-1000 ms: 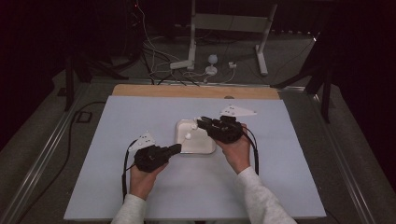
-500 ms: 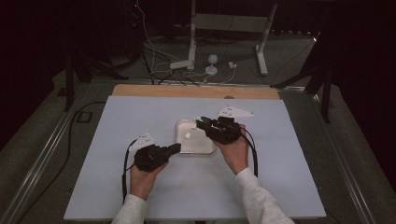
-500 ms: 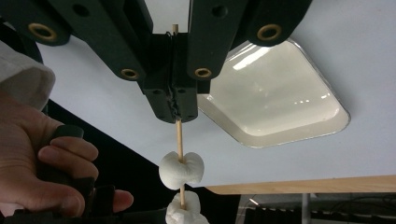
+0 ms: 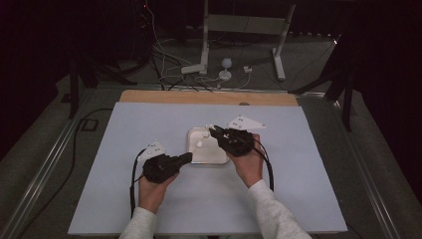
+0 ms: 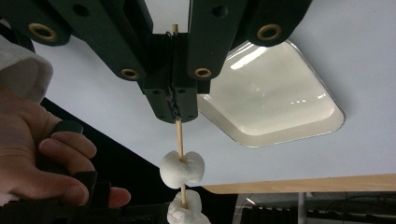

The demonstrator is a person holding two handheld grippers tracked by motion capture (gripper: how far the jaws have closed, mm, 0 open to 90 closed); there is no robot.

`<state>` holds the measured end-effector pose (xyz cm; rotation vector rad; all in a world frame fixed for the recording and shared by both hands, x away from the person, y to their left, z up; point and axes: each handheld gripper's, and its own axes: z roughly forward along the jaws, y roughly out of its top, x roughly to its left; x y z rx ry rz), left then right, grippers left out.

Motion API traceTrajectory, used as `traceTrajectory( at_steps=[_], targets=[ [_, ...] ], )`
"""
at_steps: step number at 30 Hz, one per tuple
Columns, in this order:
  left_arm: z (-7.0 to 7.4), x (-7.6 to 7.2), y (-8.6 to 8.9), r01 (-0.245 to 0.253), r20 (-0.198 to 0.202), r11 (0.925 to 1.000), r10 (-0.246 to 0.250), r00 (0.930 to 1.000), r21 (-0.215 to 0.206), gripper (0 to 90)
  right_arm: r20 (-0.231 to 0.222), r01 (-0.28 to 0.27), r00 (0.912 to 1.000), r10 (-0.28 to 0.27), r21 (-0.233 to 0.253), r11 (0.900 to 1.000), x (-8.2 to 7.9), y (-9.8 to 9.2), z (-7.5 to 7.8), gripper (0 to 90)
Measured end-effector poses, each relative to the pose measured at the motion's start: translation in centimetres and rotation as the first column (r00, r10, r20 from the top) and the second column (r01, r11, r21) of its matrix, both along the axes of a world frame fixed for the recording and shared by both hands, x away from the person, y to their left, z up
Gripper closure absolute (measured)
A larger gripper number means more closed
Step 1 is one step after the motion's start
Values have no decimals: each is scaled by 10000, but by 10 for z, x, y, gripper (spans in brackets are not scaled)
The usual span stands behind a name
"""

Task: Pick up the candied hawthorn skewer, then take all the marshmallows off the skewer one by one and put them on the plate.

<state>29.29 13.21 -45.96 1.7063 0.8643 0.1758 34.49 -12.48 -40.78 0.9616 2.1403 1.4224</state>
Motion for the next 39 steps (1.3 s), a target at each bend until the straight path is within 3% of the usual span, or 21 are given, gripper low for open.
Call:
traceTrajectory(
  at_steps=[12,14,17,20,23,30,35,39],
  targets=[
    [1,0,0,-13,-87,10000,12,10000,-84,900,520,490,9975,-470,-374,9981,-2,3,-1,836],
    [1,0,0,-10,-112,10000,10,9999,-21,900,717,708,9952,-668,-549,9960,-2,3,-1,840],
    [0,-1,2,-24,-155,9999,26,9999,164,900,736,1187,9905,-1158,-371,9922,2,-3,-1,846],
    [0,-1,5,-147,-198,9999,148,9997,41,900,275,1148,9930,-1152,185,9932,10,-17,0,845],
    [0,0,7,-212,-213,9998,211,9995,-36,900,213,1075,9939,-1078,163,9941,11,-25,-1,844],
    [-1,1,11,-421,-231,9990,418,9989,-156,900,-105,585,9982,-589,-321,9978,15,-21,-9,837],
    [-1,1,13,-504,-241,9985,499,9985,-206,900,-723,298,9967,-362,-879,9957,22,-12,-22,833],
    [-1,1,14,-526,-234,9983,520,9984,-243,900,-1381,308,9894,-459,-1093,9935,29,-7,-36,830]
  ],
)
